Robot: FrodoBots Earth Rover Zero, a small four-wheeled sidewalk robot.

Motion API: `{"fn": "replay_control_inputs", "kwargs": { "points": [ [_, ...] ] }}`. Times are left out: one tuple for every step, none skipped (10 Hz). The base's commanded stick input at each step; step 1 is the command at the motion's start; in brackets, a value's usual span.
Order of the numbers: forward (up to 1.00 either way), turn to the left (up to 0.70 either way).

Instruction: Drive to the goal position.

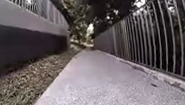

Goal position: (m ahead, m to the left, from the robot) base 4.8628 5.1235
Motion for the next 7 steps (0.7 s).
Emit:
{"fn": "replay_control_inputs", "kwargs": {
  "points": [
    [0.50, 0.00],
    [0.50, 0.00],
    [0.50, 0.00],
    [0.50, 0.00],
    [0.50, 0.00],
    [0.50, 0.00],
    [0.50, 0.00]
  ]
}}
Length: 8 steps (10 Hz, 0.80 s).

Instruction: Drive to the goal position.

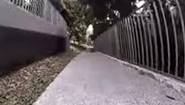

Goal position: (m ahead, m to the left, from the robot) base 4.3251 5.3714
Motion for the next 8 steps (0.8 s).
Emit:
{"fn": "replay_control_inputs", "kwargs": {
  "points": [
    [0.50, 0.00],
    [0.50, 0.00],
    [0.50, 0.00],
    [0.50, 0.00],
    [0.50, 0.00],
    [0.50, 0.00],
    [0.50, 0.14],
    [0.50, 0.48]
  ]
}}
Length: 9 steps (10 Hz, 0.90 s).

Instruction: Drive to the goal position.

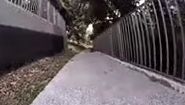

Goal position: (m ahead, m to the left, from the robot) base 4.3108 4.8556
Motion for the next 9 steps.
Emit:
{"fn": "replay_control_inputs", "kwargs": {
  "points": [
    [0.50, 0.50],
    [0.50, 0.50],
    [0.50, 0.28],
    [0.50, 0.02],
    [0.50, 0.00],
    [0.50, 0.00],
    [0.50, 0.00],
    [0.50, 0.00],
    [0.50, 0.00]
  ]
}}
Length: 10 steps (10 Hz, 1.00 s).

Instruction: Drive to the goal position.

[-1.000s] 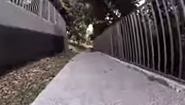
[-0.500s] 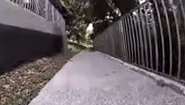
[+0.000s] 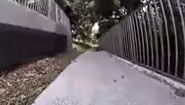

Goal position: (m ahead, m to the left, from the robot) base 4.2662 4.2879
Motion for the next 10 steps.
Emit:
{"fn": "replay_control_inputs", "kwargs": {
  "points": [
    [0.50, 0.00],
    [0.50, 0.00],
    [0.50, 0.00],
    [0.50, 0.00],
    [0.50, 0.00],
    [0.50, 0.00],
    [0.50, 0.00],
    [0.50, 0.00],
    [0.50, 0.00],
    [0.50, 0.00]
  ]
}}
